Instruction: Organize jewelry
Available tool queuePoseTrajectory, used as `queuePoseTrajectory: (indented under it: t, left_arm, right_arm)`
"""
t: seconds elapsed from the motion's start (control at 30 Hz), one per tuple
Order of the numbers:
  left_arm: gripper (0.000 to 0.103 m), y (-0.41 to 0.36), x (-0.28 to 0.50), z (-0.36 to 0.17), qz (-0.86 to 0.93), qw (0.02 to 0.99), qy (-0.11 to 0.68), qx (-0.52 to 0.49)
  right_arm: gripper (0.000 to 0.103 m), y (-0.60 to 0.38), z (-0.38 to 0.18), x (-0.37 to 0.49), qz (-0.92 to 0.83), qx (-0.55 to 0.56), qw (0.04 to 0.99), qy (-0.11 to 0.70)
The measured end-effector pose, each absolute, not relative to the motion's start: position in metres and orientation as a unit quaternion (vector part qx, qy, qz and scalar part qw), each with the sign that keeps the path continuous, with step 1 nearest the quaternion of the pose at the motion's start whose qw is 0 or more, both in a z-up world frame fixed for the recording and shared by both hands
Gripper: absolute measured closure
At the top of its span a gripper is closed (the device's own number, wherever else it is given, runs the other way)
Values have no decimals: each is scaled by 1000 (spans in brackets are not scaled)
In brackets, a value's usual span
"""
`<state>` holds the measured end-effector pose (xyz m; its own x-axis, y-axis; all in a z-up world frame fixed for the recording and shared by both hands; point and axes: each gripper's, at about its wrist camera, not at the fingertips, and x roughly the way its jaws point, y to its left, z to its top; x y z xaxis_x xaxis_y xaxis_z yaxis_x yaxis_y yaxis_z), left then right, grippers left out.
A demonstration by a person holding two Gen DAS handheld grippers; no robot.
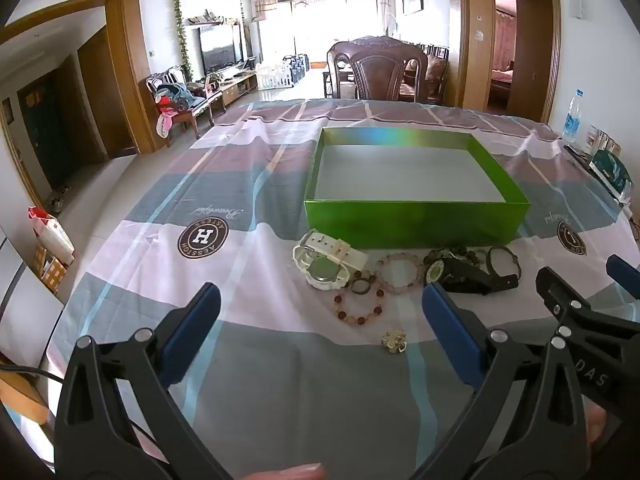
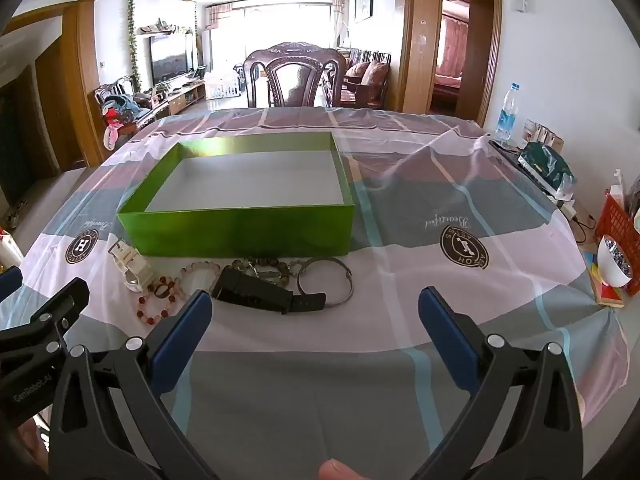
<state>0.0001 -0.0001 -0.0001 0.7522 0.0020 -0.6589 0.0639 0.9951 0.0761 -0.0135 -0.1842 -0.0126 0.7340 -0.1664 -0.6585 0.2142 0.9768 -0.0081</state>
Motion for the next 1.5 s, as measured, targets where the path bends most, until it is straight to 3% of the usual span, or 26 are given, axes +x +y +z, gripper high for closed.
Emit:
queuePoseTrajectory:
  t: [1.5]
  left_arm:
    - [3, 0, 1, 0, -17, 935, 350, 46]
  right_arm:
    - [3, -181, -13, -16, -100, 37, 930, 351]
